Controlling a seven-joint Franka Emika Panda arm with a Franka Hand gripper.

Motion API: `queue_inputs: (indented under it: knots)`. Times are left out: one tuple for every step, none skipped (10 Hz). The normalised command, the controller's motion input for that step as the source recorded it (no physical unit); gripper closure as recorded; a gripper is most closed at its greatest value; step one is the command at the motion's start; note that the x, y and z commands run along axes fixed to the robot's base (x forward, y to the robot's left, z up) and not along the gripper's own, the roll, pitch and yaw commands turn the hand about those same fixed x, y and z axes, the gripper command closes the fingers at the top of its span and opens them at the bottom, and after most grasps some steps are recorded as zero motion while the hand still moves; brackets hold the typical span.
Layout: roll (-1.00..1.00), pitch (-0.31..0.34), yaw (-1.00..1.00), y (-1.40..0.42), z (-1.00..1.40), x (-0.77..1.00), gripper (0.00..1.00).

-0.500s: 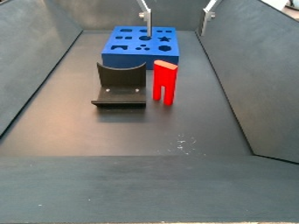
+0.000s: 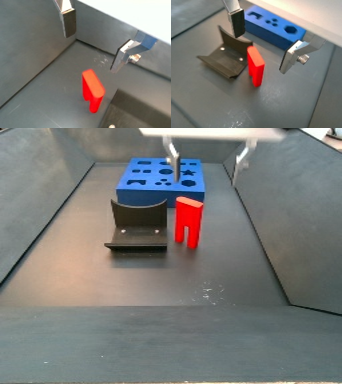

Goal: Pick up the square-circle object. Move up. Move to above the board. Insert the square-circle object.
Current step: Pick up the square-circle object.

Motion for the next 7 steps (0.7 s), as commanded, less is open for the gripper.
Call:
queue_inputs:
  knots:
    - [0.00,0.000,-1.00,0.00,-0.72,0.00,0.00]
    - [0.00,0.000,-1.00,0.00,-0.73,0.00,0.00]
    - [0.00,-0.010,-1.00,0.00,-0.75,0.00,0.00]
    - [0.00,-0.081,-0.99,-0.07,-0.57,0.00,0.00]
    - [0.00,-0.119,-0.77,-0.33,-0.37,0.00,0.00]
    - [-0.17,-0.020,-0.40,-0.21,-0.02,0.27,0.00]
    - [-0.28,-0.037,-0.16,-0.13,0.09,0.25,0.00]
